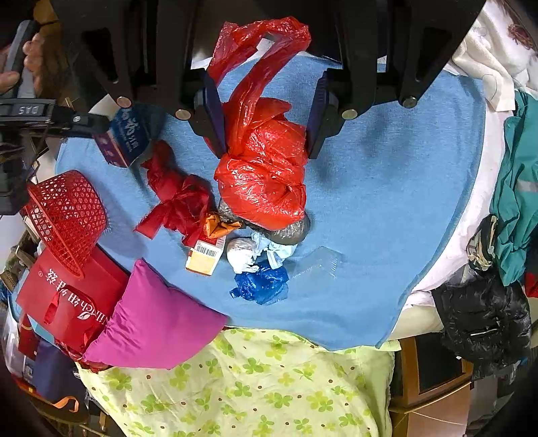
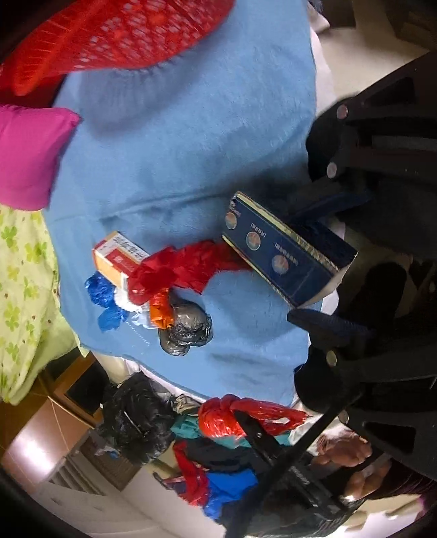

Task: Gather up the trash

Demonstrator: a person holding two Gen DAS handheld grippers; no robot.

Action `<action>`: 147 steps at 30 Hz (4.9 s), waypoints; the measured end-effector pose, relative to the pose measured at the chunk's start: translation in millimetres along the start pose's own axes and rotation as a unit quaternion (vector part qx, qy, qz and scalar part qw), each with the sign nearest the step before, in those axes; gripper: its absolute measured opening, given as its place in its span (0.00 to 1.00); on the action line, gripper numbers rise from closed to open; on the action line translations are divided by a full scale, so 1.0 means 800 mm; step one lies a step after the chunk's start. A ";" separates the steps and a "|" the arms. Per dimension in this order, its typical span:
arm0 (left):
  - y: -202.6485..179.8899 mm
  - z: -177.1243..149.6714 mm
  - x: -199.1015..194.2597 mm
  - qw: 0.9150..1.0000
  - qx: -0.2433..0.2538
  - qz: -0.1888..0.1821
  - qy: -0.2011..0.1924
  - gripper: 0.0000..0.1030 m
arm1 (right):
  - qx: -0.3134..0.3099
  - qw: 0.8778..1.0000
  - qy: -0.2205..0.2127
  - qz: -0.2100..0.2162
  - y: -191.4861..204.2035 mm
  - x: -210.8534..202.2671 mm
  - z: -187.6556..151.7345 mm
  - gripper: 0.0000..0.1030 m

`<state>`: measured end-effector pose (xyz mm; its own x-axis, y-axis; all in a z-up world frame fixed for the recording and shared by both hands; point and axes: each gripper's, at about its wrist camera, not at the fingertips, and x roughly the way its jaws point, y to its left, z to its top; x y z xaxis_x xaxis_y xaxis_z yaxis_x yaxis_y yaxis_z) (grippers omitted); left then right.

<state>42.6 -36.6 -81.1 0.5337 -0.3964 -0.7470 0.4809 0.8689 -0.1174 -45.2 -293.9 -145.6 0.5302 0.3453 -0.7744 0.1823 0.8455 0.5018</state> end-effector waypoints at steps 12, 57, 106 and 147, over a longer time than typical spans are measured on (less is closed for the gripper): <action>0.004 -0.002 0.001 1.000 -0.004 -0.004 0.002 0.47 | 0.080 0.997 0.009 0.015 -0.018 0.056 0.002 0.63; -0.032 0.006 -0.001 0.999 0.011 -0.027 -0.014 0.47 | -0.033 0.993 -0.112 0.004 0.034 0.004 0.047 0.67; -0.088 0.086 -0.052 0.994 0.083 -0.035 -0.059 0.47 | -0.073 0.973 -0.217 -0.010 0.026 -0.120 0.060 0.32; 0.105 0.122 0.101 0.989 -0.035 0.143 -0.020 0.88 | -0.107 0.965 -0.234 -0.061 0.026 -0.066 0.124 0.64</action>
<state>194.0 -24.8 -87.4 0.6687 -0.1416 -0.7299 0.2573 0.9651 0.0486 12.4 -335.1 -56.0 0.8401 0.0597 -0.5391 0.1179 0.9501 0.2889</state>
